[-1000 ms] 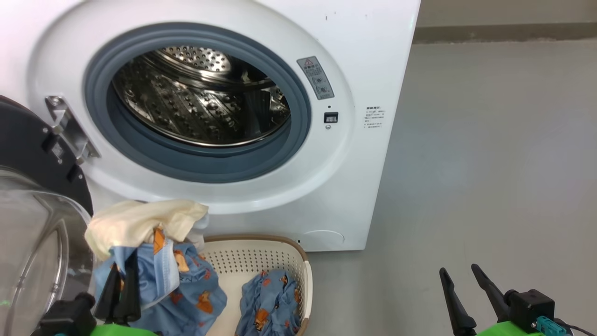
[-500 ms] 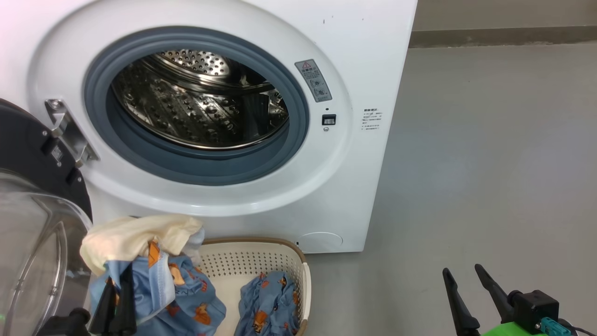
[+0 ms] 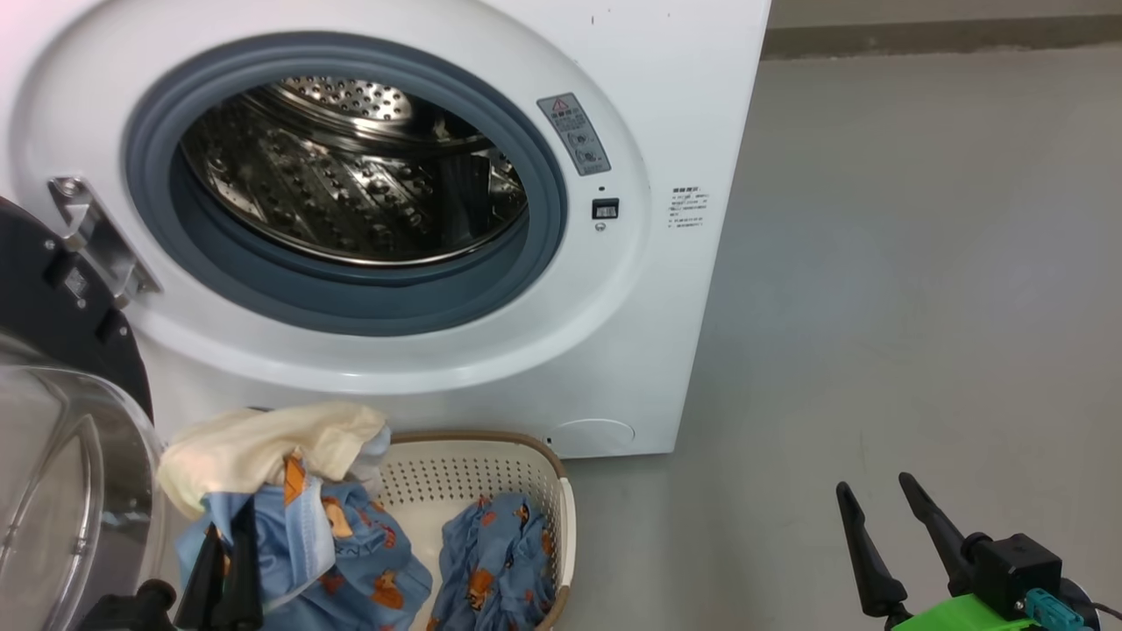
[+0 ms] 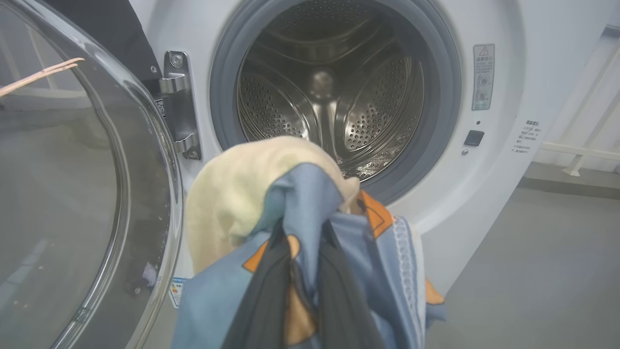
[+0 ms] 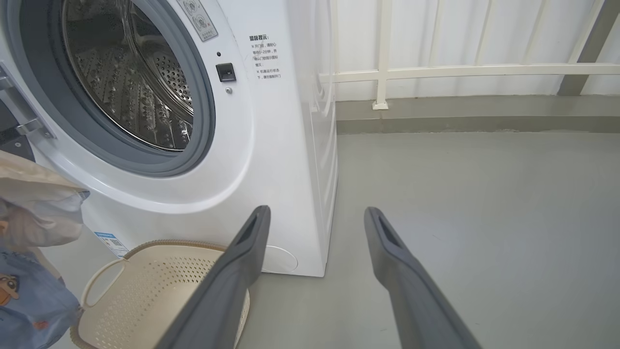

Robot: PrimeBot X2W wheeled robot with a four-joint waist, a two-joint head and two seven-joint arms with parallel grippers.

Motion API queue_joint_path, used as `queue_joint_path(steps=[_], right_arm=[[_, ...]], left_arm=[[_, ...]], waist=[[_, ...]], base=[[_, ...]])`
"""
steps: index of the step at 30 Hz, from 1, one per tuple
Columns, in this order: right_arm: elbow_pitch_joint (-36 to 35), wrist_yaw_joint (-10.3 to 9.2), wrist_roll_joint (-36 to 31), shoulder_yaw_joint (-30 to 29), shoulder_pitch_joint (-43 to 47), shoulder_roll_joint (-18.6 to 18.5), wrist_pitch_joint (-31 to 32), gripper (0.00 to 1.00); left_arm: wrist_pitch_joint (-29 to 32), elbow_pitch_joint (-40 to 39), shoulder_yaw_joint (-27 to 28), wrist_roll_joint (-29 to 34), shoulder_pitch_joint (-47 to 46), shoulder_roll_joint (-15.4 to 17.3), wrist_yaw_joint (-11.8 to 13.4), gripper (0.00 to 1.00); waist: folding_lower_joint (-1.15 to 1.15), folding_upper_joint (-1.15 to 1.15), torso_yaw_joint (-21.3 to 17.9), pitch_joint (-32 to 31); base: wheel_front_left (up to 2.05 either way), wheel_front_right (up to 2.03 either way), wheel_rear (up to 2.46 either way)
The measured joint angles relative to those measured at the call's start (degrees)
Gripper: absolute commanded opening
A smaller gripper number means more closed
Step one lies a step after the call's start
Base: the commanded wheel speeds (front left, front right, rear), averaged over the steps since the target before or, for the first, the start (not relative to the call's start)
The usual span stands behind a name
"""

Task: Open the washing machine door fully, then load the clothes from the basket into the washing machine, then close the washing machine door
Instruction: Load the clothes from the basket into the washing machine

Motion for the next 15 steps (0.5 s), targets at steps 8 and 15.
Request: queue_joint_path(steps=[8,15], right_arm=[[-1.78,0.00,-0.97,-0.51,-1.49,0.11,-0.76,1.00],[-2.76,0.00,-2.54,-0.46,-5.11,0.38,-1.22,1.00]], left_arm=[[0.00,0.88,-0.35,0.01,-1.92,-0.64,-0.02,0.00],[0.00,2.75,-0.32,0.00,-8.99,-0.96,-0.53,0.00]], waist=[[0.00,0.00,-0.54,3.08],[0.00,0.00,-0.91,7.86]], base=[[0.00,0.00,0.00],[0.00,0.00,0.00]])
